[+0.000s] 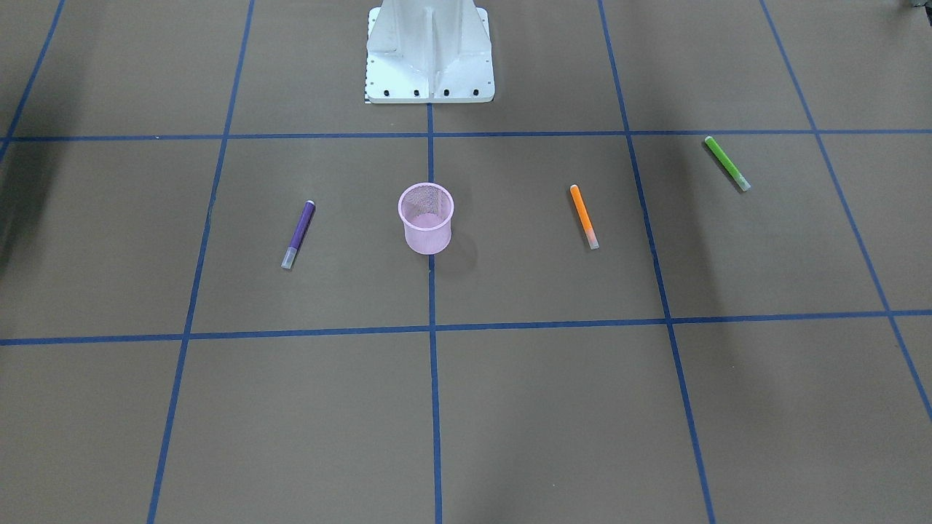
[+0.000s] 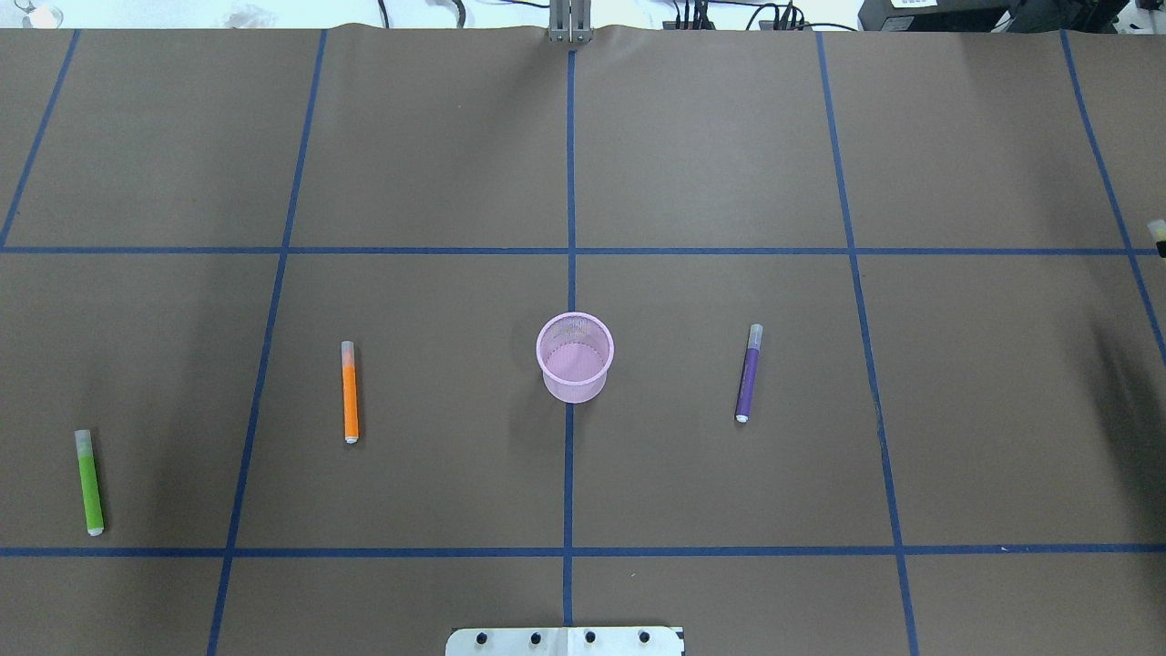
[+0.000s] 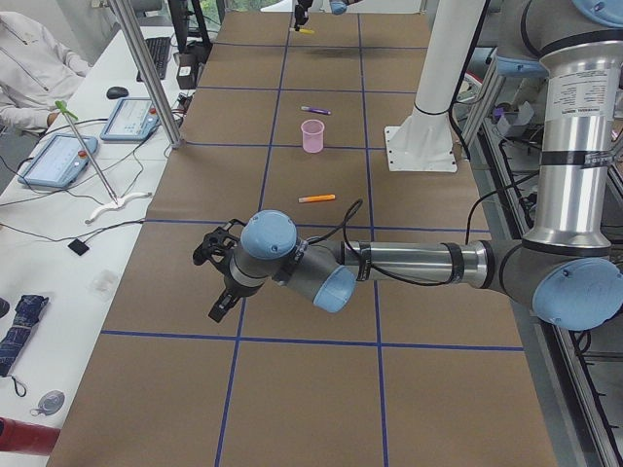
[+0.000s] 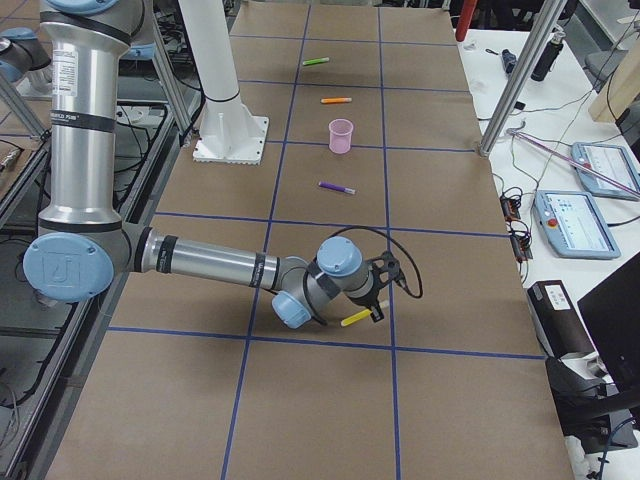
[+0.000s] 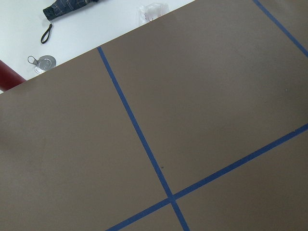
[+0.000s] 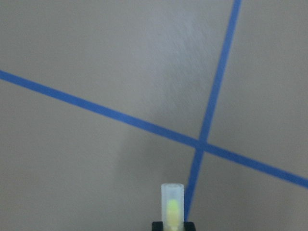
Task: Collect pens into pen holder
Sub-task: 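Carry the yellow highlighter with the right gripper over the lavender cup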
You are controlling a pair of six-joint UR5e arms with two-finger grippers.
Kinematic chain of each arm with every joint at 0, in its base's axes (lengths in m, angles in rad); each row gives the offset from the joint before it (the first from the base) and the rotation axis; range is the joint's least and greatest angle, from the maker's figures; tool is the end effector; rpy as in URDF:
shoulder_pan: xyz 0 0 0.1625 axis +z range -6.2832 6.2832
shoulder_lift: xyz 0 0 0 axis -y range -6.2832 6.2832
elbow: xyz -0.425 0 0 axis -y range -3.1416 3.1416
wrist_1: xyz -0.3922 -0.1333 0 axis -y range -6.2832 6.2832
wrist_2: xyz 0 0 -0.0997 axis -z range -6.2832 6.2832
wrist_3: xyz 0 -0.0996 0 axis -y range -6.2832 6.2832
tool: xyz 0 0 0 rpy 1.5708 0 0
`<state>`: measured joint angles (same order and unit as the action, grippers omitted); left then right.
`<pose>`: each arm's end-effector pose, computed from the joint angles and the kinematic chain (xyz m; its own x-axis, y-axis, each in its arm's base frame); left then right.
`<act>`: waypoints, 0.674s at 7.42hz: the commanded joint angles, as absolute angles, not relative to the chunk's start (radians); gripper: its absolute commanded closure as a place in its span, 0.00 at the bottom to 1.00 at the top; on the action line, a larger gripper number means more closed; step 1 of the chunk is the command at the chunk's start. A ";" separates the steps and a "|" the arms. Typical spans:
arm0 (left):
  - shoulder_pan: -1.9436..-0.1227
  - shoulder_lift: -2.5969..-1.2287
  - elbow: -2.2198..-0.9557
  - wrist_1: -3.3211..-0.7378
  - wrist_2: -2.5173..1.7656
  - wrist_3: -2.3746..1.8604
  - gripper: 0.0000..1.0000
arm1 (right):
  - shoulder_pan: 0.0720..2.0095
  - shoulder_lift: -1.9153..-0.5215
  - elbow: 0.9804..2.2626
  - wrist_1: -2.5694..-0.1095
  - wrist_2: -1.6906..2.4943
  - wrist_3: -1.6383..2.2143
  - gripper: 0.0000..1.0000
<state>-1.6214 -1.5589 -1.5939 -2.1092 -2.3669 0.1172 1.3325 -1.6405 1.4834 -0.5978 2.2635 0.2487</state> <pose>-0.0878 -0.5047 0.5904 0.7176 0.4347 -0.5441 -0.0411 0.8063 0.5900 -0.0460 -0.4847 0.6277 0.6582 -0.4502 0.6034 -0.0003 0.8013 0.5982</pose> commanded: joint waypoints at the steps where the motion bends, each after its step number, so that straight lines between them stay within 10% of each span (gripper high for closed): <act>1: -1.621 -1.560 -1.594 -2.109 -2.367 0.117 0.00 | 1.266 -1.554 1.528 -0.452 2.330 0.372 1.00; 5: -1.621 -1.560 -1.594 -2.111 -2.367 0.117 0.00 | 0.933 -1.389 1.554 -0.122 1.952 0.783 1.00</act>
<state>-1.6214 -1.5601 -1.5944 -2.1106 -2.3670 0.1172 1.0740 -1.4314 1.5382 -0.2126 2.1460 0.6775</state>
